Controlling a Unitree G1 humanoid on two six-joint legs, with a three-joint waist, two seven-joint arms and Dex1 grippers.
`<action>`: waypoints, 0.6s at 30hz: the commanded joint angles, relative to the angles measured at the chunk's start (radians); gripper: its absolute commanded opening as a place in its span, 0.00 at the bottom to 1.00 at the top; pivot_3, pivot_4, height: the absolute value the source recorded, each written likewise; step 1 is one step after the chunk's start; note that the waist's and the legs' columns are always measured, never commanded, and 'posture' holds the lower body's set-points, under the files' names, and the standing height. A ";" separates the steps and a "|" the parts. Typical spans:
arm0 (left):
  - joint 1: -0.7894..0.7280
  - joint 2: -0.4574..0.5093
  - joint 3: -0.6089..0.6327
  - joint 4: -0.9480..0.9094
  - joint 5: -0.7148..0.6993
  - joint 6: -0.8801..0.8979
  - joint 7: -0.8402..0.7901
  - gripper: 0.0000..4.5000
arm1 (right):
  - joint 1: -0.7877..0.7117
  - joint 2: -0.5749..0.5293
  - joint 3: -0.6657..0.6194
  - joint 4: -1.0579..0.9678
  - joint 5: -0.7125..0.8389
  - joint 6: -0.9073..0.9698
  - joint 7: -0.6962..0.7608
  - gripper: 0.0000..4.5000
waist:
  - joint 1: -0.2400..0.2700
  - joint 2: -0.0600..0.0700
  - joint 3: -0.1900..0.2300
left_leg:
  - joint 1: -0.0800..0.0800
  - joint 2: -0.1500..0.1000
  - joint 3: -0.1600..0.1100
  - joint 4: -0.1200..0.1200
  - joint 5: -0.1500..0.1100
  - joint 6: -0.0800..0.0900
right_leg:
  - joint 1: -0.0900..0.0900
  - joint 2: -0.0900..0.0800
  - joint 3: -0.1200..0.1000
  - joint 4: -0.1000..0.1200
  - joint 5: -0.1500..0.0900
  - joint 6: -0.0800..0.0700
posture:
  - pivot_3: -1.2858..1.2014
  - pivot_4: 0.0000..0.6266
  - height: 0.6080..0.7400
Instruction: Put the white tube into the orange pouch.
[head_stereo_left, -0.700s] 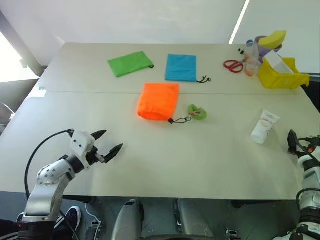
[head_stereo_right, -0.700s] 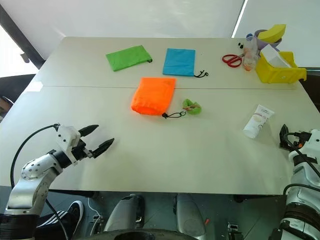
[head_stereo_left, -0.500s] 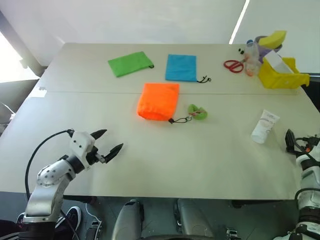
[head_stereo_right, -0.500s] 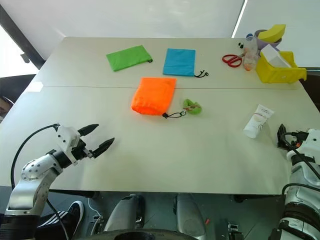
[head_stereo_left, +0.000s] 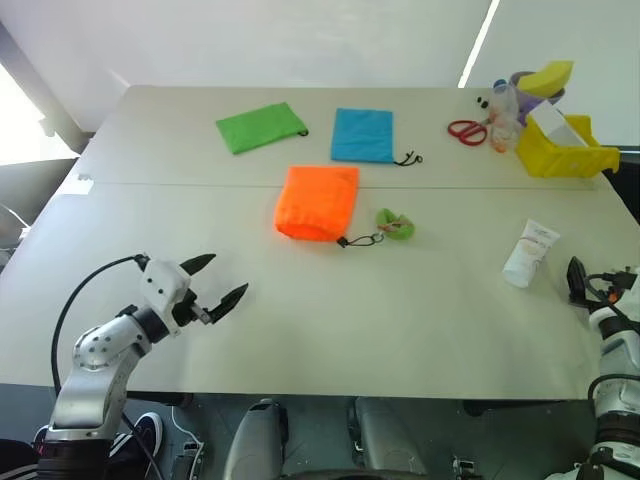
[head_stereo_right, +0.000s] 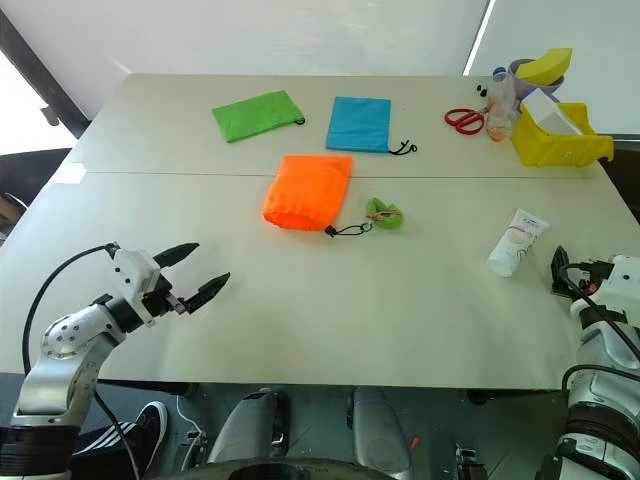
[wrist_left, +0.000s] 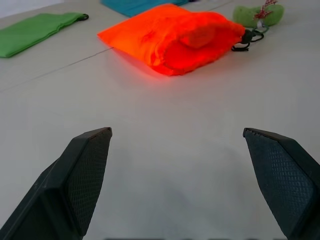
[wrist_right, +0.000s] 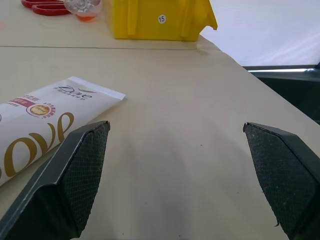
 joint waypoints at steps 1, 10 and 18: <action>-0.017 0.000 0.006 -0.018 0.000 -0.035 0.001 1.00 | -0.019 -0.012 -0.010 -0.010 0.007 -0.029 0.002 0.99 | 0.000 0.000 0.000 | 0.000 0.000 0.000 0.000 0.000 0.000 | 0.000 0.000 0.000 0.000 0.000 0.000 | 0.52 0.24 1.00; -0.043 -0.003 0.003 0.002 0.000 -0.046 0.002 1.00 | -0.013 -0.004 0.019 -0.077 0.016 -0.070 0.061 0.99 | 0.000 0.000 0.000 | 0.000 0.000 0.001 -0.001 0.000 0.000 | 0.000 0.000 0.000 -0.001 0.001 0.002 | 0.52 0.24 1.00; -0.315 -0.052 -0.090 0.153 0.131 -0.079 0.088 1.00 | 0.054 0.001 0.293 -0.526 0.106 0.023 0.410 0.99 | 0.003 0.000 0.000 | 0.000 0.001 0.000 0.000 0.000 0.000 | 0.001 0.002 0.000 -0.001 0.005 0.007 | 0.52 0.24 1.00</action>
